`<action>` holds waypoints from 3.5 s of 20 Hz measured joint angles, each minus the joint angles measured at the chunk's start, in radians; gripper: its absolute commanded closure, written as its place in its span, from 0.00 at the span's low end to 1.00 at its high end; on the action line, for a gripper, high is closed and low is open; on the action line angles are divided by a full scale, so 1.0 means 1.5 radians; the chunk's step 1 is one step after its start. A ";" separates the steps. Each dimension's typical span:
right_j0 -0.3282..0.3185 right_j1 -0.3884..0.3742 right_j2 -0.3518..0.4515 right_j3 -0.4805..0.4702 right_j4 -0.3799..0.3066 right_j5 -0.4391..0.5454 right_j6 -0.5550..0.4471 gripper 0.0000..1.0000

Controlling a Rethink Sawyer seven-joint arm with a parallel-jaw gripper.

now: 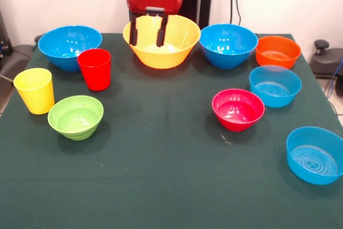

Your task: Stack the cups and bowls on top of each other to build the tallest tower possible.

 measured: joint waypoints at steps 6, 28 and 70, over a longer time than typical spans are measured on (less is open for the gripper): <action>0.004 -0.001 -0.054 0.025 0.000 -0.053 0.044 0.00; -0.108 -0.002 0.020 0.081 -0.039 -0.059 0.044 0.00; -0.074 0.030 0.014 0.061 -0.110 -0.010 0.044 0.00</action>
